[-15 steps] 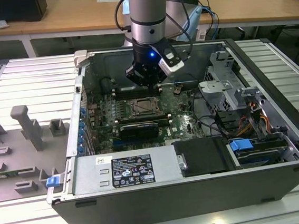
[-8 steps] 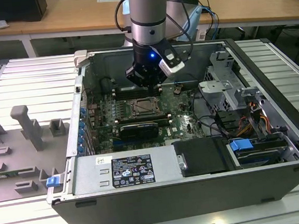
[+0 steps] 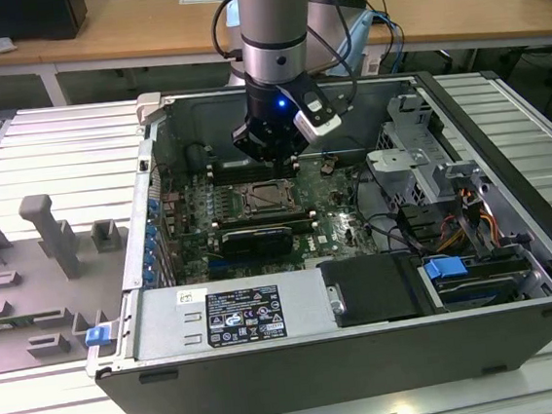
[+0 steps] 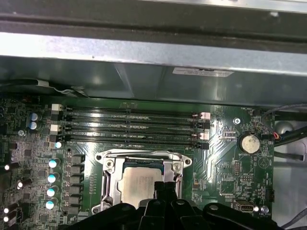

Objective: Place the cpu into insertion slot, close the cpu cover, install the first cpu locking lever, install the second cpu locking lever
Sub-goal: 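Install the second cpu locking lever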

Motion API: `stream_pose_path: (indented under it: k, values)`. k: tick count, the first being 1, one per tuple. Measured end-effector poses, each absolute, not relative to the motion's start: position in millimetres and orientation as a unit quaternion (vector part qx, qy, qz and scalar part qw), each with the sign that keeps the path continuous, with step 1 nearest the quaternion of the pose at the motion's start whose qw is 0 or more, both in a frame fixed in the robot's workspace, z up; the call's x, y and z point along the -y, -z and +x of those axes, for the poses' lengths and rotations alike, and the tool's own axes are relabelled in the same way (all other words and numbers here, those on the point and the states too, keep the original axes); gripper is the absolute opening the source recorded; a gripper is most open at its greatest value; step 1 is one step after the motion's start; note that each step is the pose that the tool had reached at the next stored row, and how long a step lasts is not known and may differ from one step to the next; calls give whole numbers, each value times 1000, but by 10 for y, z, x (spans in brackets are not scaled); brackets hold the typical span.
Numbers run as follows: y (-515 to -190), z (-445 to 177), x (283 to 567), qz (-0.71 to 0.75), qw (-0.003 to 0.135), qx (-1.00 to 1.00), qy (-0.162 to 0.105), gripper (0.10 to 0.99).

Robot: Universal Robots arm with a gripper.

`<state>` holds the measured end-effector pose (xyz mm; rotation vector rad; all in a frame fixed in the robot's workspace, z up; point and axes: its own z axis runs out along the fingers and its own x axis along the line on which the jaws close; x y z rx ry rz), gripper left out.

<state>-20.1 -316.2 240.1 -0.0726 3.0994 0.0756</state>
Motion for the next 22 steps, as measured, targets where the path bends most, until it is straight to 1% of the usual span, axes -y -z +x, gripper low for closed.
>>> stream_pose_path:
  k: [22]
  values:
    - [-2401, -201, 3246, -23, 20, -999, -24, 110]
